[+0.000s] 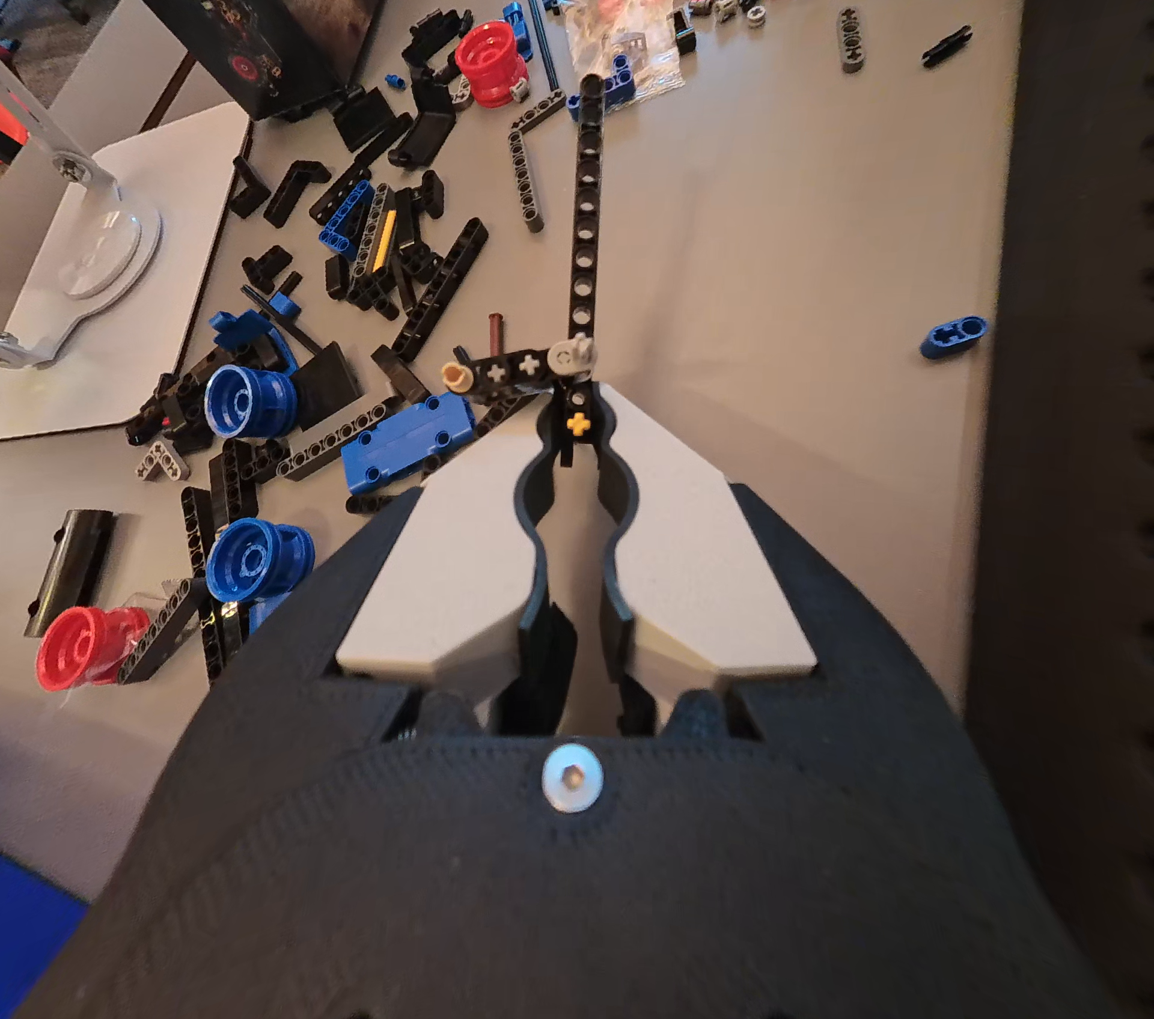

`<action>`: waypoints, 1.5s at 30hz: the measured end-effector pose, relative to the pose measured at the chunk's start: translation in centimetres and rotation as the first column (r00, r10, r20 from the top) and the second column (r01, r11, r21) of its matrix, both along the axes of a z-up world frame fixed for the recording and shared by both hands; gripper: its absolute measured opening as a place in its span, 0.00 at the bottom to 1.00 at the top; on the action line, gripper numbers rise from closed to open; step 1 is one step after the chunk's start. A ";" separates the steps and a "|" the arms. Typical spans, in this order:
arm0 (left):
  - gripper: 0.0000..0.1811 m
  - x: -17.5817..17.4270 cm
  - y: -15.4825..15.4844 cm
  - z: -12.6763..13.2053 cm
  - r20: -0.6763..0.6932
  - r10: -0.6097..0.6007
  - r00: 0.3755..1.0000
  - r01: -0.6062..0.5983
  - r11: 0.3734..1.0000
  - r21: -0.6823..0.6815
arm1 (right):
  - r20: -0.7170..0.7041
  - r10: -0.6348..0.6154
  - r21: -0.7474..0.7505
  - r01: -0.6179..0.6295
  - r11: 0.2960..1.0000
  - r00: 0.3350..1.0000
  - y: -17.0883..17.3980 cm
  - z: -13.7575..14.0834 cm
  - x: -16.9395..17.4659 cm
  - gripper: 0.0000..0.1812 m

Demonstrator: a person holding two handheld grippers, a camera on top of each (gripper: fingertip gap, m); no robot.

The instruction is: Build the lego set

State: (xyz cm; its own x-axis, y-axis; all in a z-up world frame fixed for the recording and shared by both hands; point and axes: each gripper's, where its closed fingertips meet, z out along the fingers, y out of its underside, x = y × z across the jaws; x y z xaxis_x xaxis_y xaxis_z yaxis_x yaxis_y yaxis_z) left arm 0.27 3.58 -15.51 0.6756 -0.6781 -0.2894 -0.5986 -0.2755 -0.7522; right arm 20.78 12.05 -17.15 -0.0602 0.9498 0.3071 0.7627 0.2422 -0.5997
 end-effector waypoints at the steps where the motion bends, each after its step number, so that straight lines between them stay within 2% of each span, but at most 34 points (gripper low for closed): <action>1: 0.03 0.0 0.0 0.0 0.000 -0.001 1.000 0.001 1.000 -0.001 | -0.019 0.019 -0.017 -0.019 1.000 1.000 -0.6 0.2 -0.5 0.04; 12: 0.03 0.1 0.0 -0.1 0.000 -0.007 1.000 0.007 1.000 -0.005 | 0.018 0.065 -0.035 -0.064 0.997 0.998 -1.6 -0.5 -1.8 0.03; 24: 0.03 0.2 -0.1 -0.1 -0.004 -0.013 1.000 0.013 1.000 -0.007 | 0.039 -0.018 -0.090 0.022 0.996 0.999 -1.7 -0.7 -2.7 0.04; 33: 0.03 0.2 -0.1 -0.1 -0.006 -0.014 1.000 0.014 1.000 -0.006 | 0.014 -0.099 -0.235 0.099 0.967 0.995 -1.7 -0.8 -3.2 0.05; 45: 0.03 0.3 -0.2 -0.2 -0.012 -0.021 1.000 0.021 1.000 -0.009 | -0.004 -0.091 -0.251 0.087 0.964 0.996 -1.7 -0.8 -2.8 0.02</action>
